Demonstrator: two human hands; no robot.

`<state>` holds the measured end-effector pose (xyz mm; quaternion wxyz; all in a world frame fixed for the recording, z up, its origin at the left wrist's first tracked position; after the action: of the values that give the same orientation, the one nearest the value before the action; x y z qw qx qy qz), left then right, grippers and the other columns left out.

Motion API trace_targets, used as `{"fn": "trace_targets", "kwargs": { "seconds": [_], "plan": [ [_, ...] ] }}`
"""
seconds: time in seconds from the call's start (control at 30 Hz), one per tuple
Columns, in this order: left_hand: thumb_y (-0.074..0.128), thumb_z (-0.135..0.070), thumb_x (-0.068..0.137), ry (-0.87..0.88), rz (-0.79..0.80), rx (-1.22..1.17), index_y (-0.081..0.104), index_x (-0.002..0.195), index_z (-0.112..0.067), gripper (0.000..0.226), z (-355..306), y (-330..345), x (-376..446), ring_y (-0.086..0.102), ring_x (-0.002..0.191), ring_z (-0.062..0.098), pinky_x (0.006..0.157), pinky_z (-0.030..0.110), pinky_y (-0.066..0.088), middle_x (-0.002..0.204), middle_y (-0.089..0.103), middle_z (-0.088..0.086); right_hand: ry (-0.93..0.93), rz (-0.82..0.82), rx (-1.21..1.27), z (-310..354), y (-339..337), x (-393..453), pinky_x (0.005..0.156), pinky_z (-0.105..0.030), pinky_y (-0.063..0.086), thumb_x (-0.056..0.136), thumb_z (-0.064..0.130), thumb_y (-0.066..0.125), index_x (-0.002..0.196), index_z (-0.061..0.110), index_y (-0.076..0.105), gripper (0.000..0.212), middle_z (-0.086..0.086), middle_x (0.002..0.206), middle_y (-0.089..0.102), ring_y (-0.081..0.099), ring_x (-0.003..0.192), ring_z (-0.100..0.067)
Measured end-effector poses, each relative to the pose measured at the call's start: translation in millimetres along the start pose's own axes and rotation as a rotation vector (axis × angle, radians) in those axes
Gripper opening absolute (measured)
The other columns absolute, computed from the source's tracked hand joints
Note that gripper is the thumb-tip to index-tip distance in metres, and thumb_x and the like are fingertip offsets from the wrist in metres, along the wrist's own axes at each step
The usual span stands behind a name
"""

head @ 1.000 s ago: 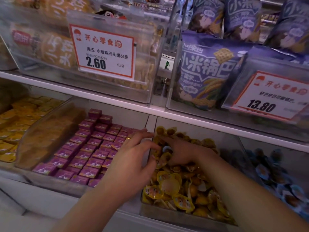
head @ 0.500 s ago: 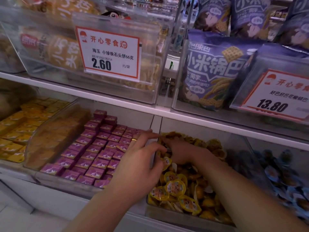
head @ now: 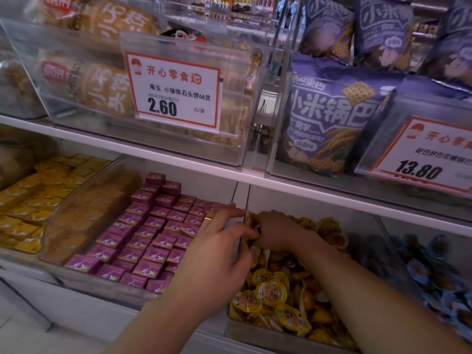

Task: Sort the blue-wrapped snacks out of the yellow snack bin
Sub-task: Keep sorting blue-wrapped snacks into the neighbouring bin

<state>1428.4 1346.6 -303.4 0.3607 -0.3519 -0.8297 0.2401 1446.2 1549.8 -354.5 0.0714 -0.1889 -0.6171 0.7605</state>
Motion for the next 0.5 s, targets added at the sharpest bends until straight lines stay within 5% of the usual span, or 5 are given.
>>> {"fn": "trace_targets", "kwargs": {
  "seconds": [0.2,0.33,0.43,0.5],
  "plan": [
    [0.042,-0.046,0.081,0.002,-0.005,-0.001,0.067,0.104,-0.038,0.036,-0.7,-2.0,0.9,0.048,0.121,0.008,0.098,0.030,0.044,0.131,0.049,-0.016,-0.024,0.149,0.304,4.9,-9.6,-8.8,0.060,-0.016,0.047,0.076,0.032,0.076,0.072,0.040,0.066,0.014,0.012,0.075,0.065,0.062,0.071,-0.001],
    [0.048,-0.038,0.080,-0.003,0.005,0.000,0.067,0.104,-0.038,0.030,-3.9,-4.0,1.3,0.049,0.120,0.010,0.096,0.030,0.045,0.132,0.050,-0.016,0.124,0.034,0.665,-19.6,-34.9,-32.6,0.067,-0.032,0.054,0.074,0.013,0.075,0.075,0.012,0.076,0.002,-0.006,0.065,0.069,0.063,0.063,-0.014],
    [0.053,-0.032,0.081,-0.005,-0.006,0.091,0.067,0.106,-0.032,0.029,-11.0,-4.6,1.3,0.054,0.115,0.018,0.094,0.039,0.048,0.130,0.053,-0.009,0.188,0.083,0.907,-29.7,-42.2,-53.6,0.071,-0.030,0.053,0.089,0.007,0.066,0.078,-0.008,0.071,0.019,-0.017,0.070,0.065,0.059,0.060,-0.015],
    [0.057,-0.027,0.079,0.067,-0.077,0.190,0.066,0.105,-0.029,0.027,-24.1,-4.2,-0.1,0.056,0.112,0.021,0.093,0.044,0.048,0.126,0.056,-0.004,0.165,0.165,1.037,-23.3,-46.5,-65.4,0.064,-0.023,0.052,0.095,0.007,0.060,0.075,0.001,0.072,0.024,-0.013,0.066,0.064,0.061,0.056,-0.012]
  ]
}}
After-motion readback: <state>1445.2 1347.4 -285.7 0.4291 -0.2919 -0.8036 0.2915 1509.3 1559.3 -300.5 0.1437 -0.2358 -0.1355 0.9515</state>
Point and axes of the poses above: each hand's wrist, its own x-axis towards the middle knuckle, its own y-axis out of the palm, z = x × y, the point moved 4 cm from there along x, towards the middle knuckle
